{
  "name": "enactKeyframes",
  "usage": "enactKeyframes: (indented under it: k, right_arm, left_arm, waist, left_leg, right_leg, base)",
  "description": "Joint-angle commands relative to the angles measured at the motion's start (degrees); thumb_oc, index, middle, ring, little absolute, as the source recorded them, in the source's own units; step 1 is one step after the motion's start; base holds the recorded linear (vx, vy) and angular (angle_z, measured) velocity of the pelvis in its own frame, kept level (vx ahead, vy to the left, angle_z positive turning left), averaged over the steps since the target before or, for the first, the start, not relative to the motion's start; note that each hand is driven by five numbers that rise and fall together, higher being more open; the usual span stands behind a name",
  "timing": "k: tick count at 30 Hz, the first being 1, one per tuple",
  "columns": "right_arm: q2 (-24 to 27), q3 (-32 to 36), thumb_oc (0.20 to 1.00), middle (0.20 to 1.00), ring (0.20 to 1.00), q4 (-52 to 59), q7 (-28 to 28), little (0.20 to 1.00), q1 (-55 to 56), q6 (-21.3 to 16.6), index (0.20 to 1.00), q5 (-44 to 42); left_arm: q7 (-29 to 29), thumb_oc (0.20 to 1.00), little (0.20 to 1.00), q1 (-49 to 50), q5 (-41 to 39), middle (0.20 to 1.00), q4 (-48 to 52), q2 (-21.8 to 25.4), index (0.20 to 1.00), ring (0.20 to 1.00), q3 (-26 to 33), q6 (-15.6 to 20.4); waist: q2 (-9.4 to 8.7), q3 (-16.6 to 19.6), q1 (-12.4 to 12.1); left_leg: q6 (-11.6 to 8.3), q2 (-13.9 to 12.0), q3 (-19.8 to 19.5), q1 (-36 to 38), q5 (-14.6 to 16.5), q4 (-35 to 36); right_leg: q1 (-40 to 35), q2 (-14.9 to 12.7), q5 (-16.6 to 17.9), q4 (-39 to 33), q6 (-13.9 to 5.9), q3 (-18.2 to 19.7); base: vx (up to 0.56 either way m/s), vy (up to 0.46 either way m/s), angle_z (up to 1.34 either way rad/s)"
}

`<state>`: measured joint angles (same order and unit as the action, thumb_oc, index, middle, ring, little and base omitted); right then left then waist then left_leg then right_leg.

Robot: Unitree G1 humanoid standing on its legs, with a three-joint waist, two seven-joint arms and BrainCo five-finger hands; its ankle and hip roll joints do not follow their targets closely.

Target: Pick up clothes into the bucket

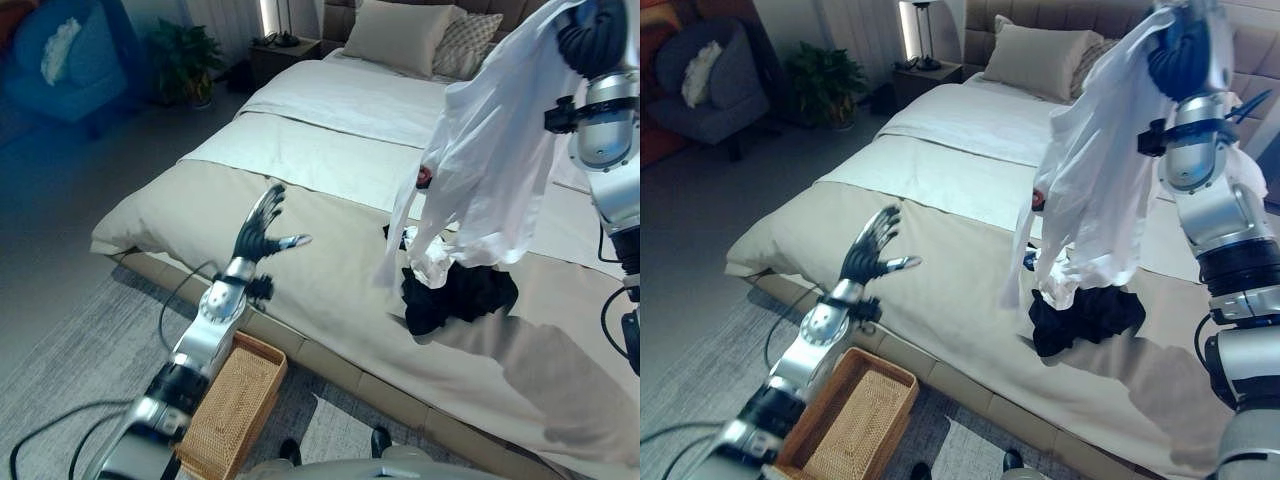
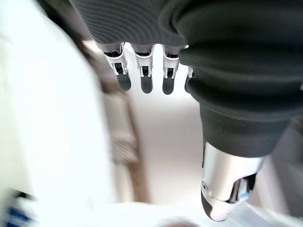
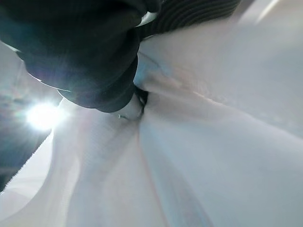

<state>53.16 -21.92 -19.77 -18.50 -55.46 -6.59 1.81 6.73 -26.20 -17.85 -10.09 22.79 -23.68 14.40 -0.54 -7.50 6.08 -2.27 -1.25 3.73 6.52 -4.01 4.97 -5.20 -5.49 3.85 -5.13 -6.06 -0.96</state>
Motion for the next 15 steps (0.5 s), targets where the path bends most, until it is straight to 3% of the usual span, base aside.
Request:
enactKeyframes:
  k: [1,9,15]
  right_arm:
    - [0.0,-1.9,0.2,0.2,0.2,5.3,3.6,0.2,-3.0,-4.2,0.2,-6.4]
    - [-1.0,-3.1,0.2,0.2,0.2,17.3,10.6,0.2,1.5,-5.8,0.2,-14.5]
    - [-0.5,-4.6,0.2,0.2,0.2,22.4,12.8,0.2,2.1,-7.1,0.2,-18.3]
  left_arm:
    - [0.4,1.0,1.0,-8.2,-3.8,1.0,-2.9,-3.0,1.0,1.0,-5.3,1.1]
    - [1.8,1.0,1.0,-17.6,-6.9,1.0,-12.7,-11.1,1.0,1.0,-10.5,-0.6]
    - [2.1,1.0,1.0,-21.4,-7.5,1.0,-16.6,-14.4,1.0,1.0,-12.9,-1.4]
  waist:
    - [-2.4,5.2,-0.3]
    - [-1.86,5.3,1.2]
    - [-1.72,5.0,1.9]
  left_leg:
    - [0.24,0.8,0.1,-1.6,6.3,-6.0]
    - [0.17,0.7,0.4,-0.8,6.4,-6.0]
    - [0.08,0.7,0.2,-0.6,6.2,-5.8]
  right_leg:
    - [1.9,-1.4,-2.2,4.5,-2.06,-0.4]
    - [1.4,-1.3,-2.3,4.9,-2.05,0.2]
    - [1.0,-1.6,-2.2,4.8,-2.09,-0.1]
  base:
    - [-0.03,-0.013,-0.14]
    - [0.0,0.001,-0.09]
    - [0.0,0.0,-0.01]
